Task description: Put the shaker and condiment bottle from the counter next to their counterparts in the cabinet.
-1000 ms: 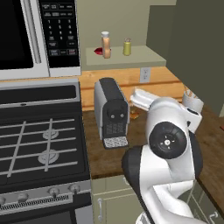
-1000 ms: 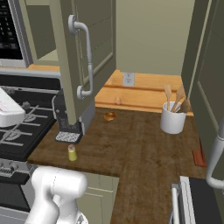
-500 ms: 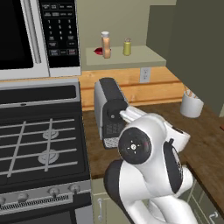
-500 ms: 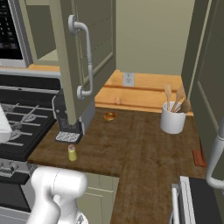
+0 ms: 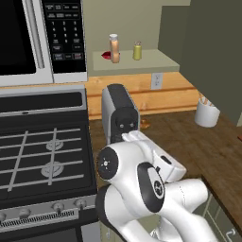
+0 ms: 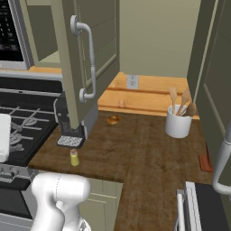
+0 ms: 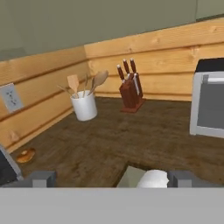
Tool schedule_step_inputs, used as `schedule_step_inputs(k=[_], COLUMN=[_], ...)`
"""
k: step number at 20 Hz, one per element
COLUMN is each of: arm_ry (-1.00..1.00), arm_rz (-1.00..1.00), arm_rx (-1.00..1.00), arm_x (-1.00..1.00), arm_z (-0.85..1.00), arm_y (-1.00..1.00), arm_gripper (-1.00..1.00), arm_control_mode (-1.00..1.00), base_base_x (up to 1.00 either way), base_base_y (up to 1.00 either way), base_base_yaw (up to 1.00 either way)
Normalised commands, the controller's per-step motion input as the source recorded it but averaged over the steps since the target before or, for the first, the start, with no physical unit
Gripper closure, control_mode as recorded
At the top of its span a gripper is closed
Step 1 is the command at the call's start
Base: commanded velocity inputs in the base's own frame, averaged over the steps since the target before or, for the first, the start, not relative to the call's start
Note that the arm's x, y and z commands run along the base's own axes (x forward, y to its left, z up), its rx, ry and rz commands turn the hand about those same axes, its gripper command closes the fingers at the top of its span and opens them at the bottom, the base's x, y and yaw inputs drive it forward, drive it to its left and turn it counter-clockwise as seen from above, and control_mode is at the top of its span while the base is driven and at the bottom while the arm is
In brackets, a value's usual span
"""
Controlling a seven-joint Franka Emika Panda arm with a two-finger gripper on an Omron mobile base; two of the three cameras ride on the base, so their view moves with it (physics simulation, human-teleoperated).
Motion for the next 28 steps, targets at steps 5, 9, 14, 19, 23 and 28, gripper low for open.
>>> schedule_step_inputs(k=[5, 9, 14, 19, 23, 28], arm_ry=[0.01, 0.00, 0.02, 0.03, 0.07, 0.01], arm_rz=[-0.07, -0.02, 0.00, 0.00, -0.01, -0.01], arm_rx=[0.00, 0.00, 0.00, 0.00, 0.00, 0.00], arm_x=[0.06, 0.10, 0.14, 0.00, 0.17, 0.30], arm_z=[-0.61, -0.69, -0.68, -0.41, -0.21, -0.11], arm_y=[-0.15, -0.19, -0.16, -0.14, -0.04, -0.12], arm_gripper=[-1.00, -1.00, -1.00, -1.00, -1.00, -1.00], arm_control_mode=[-1.00, -1.00, -1.00, -1.00, -1.00, -1.00], base_base_x=[0.00, 0.00, 0.00, 0.00, 0.00, 0.00], base_base_y=[0.00, 0.00, 0.00, 0.00, 0.00, 0.00], base_base_yaw=[0.00, 0.00, 0.00, 0.00, 0.00, 0.00])
